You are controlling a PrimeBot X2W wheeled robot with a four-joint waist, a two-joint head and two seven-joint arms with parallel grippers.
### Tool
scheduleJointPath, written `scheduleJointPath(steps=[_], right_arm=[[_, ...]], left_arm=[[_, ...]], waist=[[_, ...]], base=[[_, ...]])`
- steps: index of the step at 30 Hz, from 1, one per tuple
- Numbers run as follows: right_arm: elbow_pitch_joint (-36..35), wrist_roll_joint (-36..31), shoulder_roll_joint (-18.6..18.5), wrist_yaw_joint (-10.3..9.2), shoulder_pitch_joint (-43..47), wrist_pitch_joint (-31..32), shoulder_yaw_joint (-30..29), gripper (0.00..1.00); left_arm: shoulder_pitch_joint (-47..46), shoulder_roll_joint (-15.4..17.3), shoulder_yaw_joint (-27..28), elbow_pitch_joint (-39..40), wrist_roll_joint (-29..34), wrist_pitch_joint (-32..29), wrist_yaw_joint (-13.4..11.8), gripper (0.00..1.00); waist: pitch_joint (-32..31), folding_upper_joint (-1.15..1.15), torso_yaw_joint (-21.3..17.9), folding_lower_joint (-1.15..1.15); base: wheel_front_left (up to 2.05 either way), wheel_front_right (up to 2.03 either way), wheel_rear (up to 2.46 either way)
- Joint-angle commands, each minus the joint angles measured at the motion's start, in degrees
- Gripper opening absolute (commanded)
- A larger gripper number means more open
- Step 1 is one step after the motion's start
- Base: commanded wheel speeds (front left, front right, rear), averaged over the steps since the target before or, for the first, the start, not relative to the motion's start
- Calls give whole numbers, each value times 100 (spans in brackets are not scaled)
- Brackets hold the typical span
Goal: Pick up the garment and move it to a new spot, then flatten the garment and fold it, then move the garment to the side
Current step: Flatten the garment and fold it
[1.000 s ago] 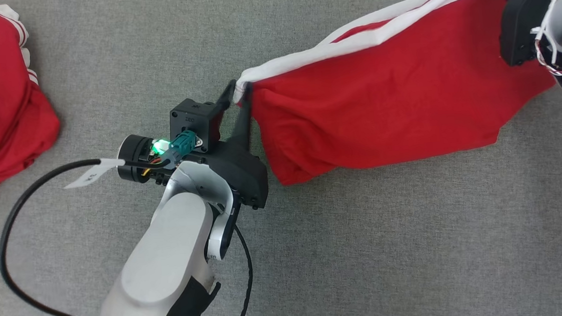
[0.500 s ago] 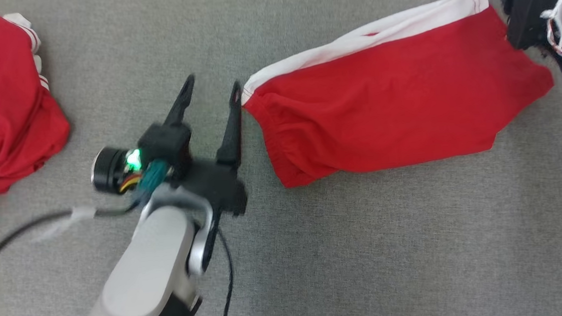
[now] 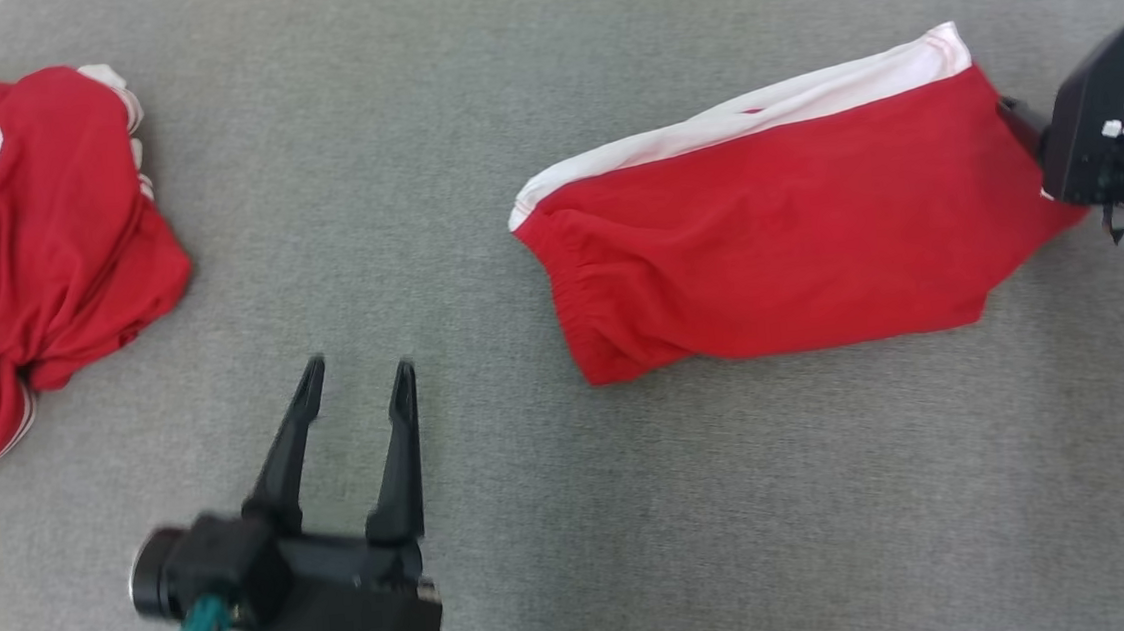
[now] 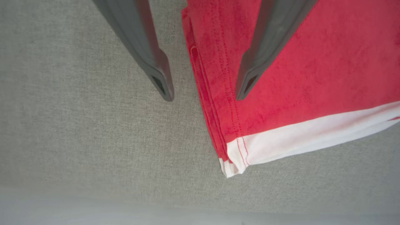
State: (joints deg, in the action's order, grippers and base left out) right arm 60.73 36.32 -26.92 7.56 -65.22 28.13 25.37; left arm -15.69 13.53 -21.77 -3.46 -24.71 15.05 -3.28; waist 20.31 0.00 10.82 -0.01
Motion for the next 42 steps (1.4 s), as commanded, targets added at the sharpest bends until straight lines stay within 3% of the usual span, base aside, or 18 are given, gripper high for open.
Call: scheduleJointPath(steps=[1, 8, 15, 16, 17, 18, 19, 20, 29, 42], right_arm=[[96, 57, 41, -12, 154, 61, -55, 100], [481, -135, 76, -12, 167, 265, -203, 100], [790, -235, 398, 5, 180, 723, -241, 100], [763, -257, 408, 5, 175, 769, -213, 60], [727, -264, 414, 5, 178, 792, -194, 40], [692, -258, 423, 5, 192, 805, -183, 30], [656, -266, 425, 5, 210, 815, -164, 8], [620, -292, 402, 4, 224, 804, -150, 0], [802, -596, 44, -18, 298, 361, -330, 0], [1022, -952, -235, -16, 606, -532, -748, 0]], left_arm=[[200, -61, 46, 175, 8, 18, -22, 100], [621, -155, 133, 511, 75, 20, 25, 100], [629, -117, 337, 542, 204, 20, 176, 100], [618, -131, 380, 531, 212, 20, 209, 100], [611, -160, 432, 528, 223, 20, 206, 100], [618, -183, 470, 522, 230, 20, 209, 100], [627, -194, 509, 510, 231, 21, 219, 100], [624, -214, 552, 494, 237, 21, 239, 100], [667, -390, 623, 230, 333, 21, 413, 100], [894, -401, 643, -22, 293, 19, 427, 100]], waist=[[53, 0, 91, 1], [106, 0, 234, 1], [127, 0, 255, 1], [136, 0, 253, 1], [144, 0, 253, 1], [151, 0, 252, 1], [159, 0, 252, 1], [168, 0, 254, 1], [45, 0, 273, 1], [-530, 0, -27, 1]], base=[[0, 0, 0], [0, 0, 0], [0, 0, 0], [0, 0, 0], [0, 0, 0], [0, 0, 0], [0, 0, 0], [0, 0, 0], [0, 0, 0], [0, 0, 0]])
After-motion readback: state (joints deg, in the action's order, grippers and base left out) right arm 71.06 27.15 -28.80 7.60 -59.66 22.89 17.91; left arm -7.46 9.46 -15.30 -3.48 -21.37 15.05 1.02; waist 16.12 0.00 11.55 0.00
